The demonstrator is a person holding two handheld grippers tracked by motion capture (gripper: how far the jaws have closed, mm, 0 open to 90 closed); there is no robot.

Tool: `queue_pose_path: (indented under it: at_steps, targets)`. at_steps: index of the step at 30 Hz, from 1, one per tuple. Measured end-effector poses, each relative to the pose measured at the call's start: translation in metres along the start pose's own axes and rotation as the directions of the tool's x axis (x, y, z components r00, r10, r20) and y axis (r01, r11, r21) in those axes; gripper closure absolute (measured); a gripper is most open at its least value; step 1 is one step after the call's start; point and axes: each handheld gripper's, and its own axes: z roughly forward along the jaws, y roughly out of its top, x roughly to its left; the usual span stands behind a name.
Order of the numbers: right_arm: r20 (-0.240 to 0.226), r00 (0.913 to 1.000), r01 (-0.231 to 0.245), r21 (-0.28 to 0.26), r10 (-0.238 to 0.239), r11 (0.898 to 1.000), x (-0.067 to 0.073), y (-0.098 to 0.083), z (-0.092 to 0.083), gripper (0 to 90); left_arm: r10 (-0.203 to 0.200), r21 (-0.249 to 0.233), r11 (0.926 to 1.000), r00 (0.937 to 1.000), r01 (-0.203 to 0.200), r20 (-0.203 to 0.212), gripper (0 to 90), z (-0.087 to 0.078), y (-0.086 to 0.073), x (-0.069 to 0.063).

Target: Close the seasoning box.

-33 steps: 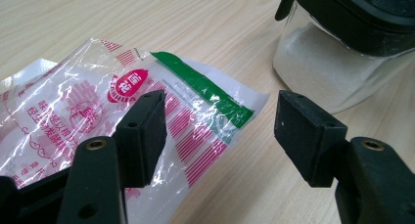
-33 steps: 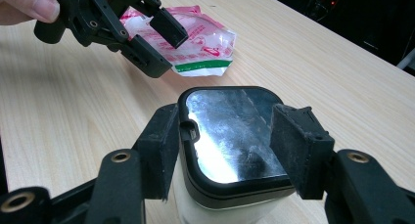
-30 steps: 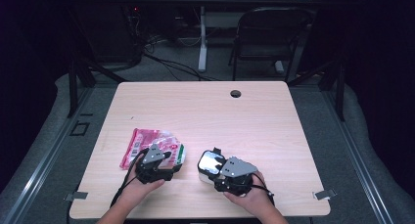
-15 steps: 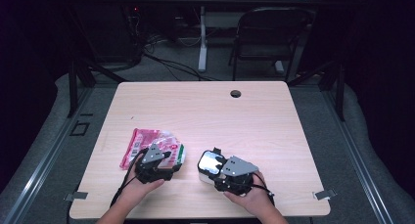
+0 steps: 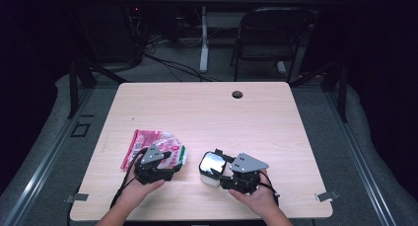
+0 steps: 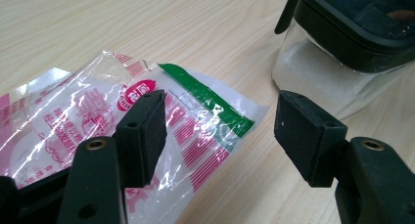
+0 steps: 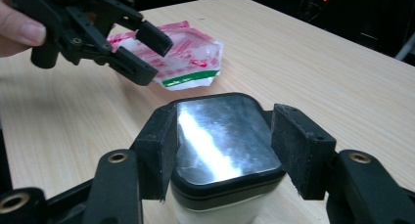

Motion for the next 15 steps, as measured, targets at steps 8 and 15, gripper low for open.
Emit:
queue_pose_path:
  at_steps: [8, 15]
  targets:
    - [0.063, 0.9969, -0.046, -0.004, 0.047, 0.999, -0.011, -0.001, -0.005, 43.3, -0.011, -0.019, 0.9998, 0.9999, 0.011, -0.012, 37.0, -0.006, 0.003, 0.005]
    - [0.096, 0.9928, -0.072, -0.010, 0.073, 0.997, -0.015, -0.003, -0.005, 43.3, -0.038, -0.031, 0.9988, 0.9984, 0.037, -0.041, 37.0, -0.012, 0.001, 0.015]
